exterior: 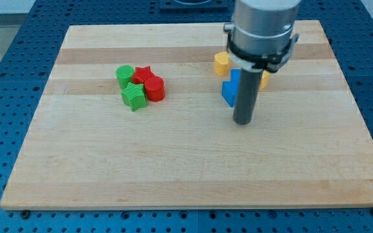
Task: Point your arm to the yellow heart
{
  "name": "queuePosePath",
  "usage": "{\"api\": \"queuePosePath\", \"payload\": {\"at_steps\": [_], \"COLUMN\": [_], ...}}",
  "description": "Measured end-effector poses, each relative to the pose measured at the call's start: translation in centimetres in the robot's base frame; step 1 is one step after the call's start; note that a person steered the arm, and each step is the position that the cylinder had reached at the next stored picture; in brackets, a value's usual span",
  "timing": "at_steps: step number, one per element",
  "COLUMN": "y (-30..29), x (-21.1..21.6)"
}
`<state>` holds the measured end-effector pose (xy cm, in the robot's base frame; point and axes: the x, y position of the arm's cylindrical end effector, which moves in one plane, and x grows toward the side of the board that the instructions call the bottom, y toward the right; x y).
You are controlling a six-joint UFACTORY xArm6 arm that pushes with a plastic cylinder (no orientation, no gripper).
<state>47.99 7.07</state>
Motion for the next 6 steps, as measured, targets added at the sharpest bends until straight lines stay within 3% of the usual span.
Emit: {"api": "queuePosePath", "payload": {"at_steps": [1,4,6], "y": [-3.1,-7.2,-6.5], "x": [-1.3,-11.8,-18.6]}}
